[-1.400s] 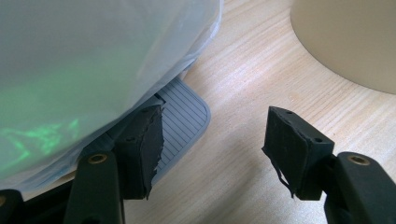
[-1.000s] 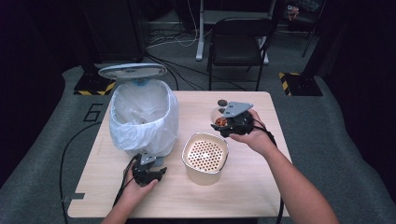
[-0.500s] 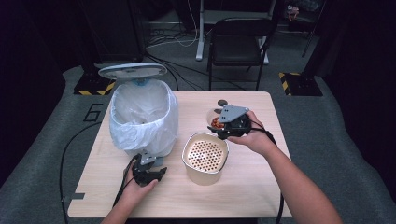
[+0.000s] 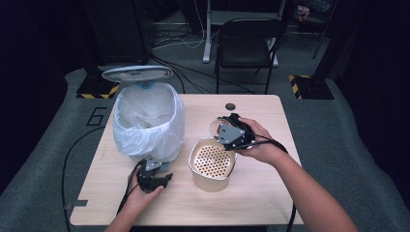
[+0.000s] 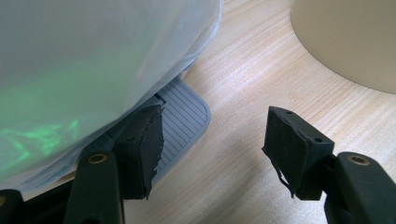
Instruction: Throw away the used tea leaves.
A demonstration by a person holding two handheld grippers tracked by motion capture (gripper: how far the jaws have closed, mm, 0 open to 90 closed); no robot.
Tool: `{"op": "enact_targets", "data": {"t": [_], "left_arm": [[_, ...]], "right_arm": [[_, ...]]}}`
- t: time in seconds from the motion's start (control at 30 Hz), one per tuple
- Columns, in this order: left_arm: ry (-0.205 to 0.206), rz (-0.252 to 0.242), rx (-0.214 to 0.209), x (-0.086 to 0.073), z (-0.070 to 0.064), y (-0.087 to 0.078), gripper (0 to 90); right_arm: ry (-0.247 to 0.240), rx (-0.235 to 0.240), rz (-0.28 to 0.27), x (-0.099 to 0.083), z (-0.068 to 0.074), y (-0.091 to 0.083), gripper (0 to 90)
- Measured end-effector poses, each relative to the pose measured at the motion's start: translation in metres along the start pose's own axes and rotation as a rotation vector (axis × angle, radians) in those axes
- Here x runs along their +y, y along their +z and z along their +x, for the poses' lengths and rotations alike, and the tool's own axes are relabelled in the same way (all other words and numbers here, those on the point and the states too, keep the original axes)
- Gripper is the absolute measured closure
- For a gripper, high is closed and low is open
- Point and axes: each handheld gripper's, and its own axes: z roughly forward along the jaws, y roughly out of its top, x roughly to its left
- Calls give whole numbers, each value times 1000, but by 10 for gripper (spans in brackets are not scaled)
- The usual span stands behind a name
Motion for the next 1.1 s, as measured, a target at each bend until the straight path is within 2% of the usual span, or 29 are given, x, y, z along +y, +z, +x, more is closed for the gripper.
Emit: {"op": "enact_targets", "data": {"t": [0.03, 0.1, 0.2, 0.37, 0.43, 0.57, 0.6, 0.63, 0.67, 0.7, 0.73, 0.8, 0.83, 0.87, 0.9, 0.93, 0.97, 1.07, 1.1], "left_arm": [[1, 0, 0, 0, 0, 0, 373], [4, 0, -1, 0, 0, 0, 373], [5, 0, 0, 0, 0, 0, 373], [2, 0, -2, 0, 0, 0, 373], [5, 0, 0, 0, 0, 0, 373], [5, 0, 1, 0, 0, 0, 373], [3, 0, -1, 0, 0, 0, 373], [5, 1, 1, 0, 0, 0, 373], [3, 0, -1, 0, 0, 0, 373], [4, 0, -1, 0, 0, 0, 373], [5, 0, 0, 0, 0, 0, 373], [6, 1, 0, 0, 0, 0, 373], [10, 4, -1, 0, 0, 0, 373], [45, 10, -1, 1, 3, -1, 373], [2, 3, -3, 0, 0, 0, 373], [1, -1, -1, 0, 0, 0, 373], [2, 0, -2, 0, 0, 0, 373], [2, 0, -1, 0, 0, 0, 373], [0, 0, -1, 0, 0, 0, 373]], "right_arm": [[-19, -6, 1, 1, 1, 0, 354], [-88, -29, 15, 2, 6, 0, 354], [-145, -42, 26, 4, 12, 0, 354], [-319, -107, 58, 8, 23, 0, 354], [-432, -155, 71, 11, 30, -1, 353], [-590, -214, 81, 14, 43, 0, 353], [-643, -237, 85, 15, 47, 1, 353], [-675, -256, 91, 15, 49, 2, 353], [-737, -290, 96, 16, 53, 3, 354], [-754, -304, 96, 15, 56, 3, 354], [-818, -307, 95, 16, 57, 4, 354], [-892, -343, 114, 16, 63, 4, 354], [-907, -350, 109, 16, 65, 5, 354], [-942, -342, 121, 16, 67, 6, 354], [-973, -358, 126, 15, 70, 6, 354], [-1028, -355, 145, 14, 74, 7, 355], [-1054, -352, 144, 13, 76, 8, 354], [-1151, -424, 148, 10, 82, 10, 355], [-1115, -470, 135, 5, 86, 12, 355]]}}
